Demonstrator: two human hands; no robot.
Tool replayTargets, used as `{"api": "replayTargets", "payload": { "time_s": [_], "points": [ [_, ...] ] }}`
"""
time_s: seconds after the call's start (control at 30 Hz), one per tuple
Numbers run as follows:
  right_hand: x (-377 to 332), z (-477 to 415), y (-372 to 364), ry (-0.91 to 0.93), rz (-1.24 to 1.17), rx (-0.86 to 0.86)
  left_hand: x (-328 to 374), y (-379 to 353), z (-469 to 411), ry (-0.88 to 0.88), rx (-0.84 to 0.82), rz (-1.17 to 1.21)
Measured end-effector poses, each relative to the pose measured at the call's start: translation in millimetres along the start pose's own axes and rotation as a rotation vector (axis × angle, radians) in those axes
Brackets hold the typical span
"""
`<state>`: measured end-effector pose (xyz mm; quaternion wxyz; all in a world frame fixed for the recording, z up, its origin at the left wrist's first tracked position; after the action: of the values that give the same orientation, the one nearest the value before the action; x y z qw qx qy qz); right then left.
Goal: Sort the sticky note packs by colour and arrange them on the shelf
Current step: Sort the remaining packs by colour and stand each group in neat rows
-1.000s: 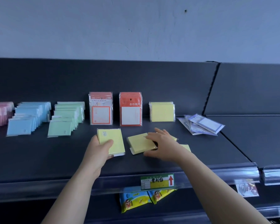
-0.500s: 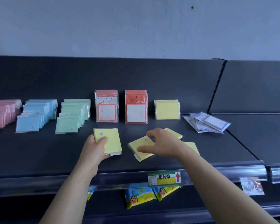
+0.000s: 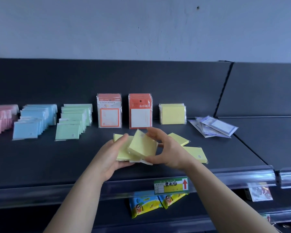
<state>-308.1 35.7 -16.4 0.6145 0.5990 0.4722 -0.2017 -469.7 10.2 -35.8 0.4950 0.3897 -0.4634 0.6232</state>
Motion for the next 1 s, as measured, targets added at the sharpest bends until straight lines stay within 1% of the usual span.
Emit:
{"api": "replayTargets", "payload": {
  "time_s": [0.07,0.13,0.2,0.23,0.3,0.37,0.4,0.47,0.57,0.67,0.73,0.83,1.0],
  "points": [
    [-3,1,-5,0.05,0.004,-0.032,1,-22,2,-0.01,-0.07,-0.017],
    [-2,3,1,0.056,-0.006,-0.025,1,-28,-1,-0.059,-0.033,-0.036],
    [5,7,26,0.022,0.012,0.056,0,-24,-5,-0.09,0.028,-0.006],
    [12,10,44,-0.019,0.042,0.122,0,-21,-8,-0.099,0.054,0.018],
    [36,17,79,-0.16,0.178,0.23,-1,-16,-11,-0.11,0.093,0.062],
    [59,24,98,-0.314,0.27,0.262,-2,-16,-13,-0.119,0.109,0.088],
    [67,25,100,-0.353,0.267,0.261,-3,-18,-13,-0.121,0.113,0.099],
    [71,22,96,-0.346,0.281,0.227,-5,-24,-15,-0.124,0.125,0.121],
    [62,16,83,-0.316,0.353,0.114,-4,-33,-17,-0.15,0.136,0.153],
    [56,14,72,-0.283,0.335,0.002,3,-37,-21,-0.207,0.146,0.175],
    [45,12,75,-0.207,0.252,0.029,7,-41,-24,-0.231,0.136,0.193],
    [25,6,83,-0.152,-0.009,0.139,11,-59,-29,-0.261,0.082,0.206],
    [24,-5,89,-0.213,-0.29,0.179,17,-93,-36,-0.267,-0.021,0.228]
  ]
}}
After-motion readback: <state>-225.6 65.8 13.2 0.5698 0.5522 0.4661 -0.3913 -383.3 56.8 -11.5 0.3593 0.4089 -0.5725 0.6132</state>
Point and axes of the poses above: each hand's wrist, its own z-axis away from the middle knuckle, its own y-axis out of the back of the hand, x = y × z, the point moved 9 cm from there along -z, towards the middle knuckle, and after that the axes turned 3 degrees about x, right-handed, at the moved point
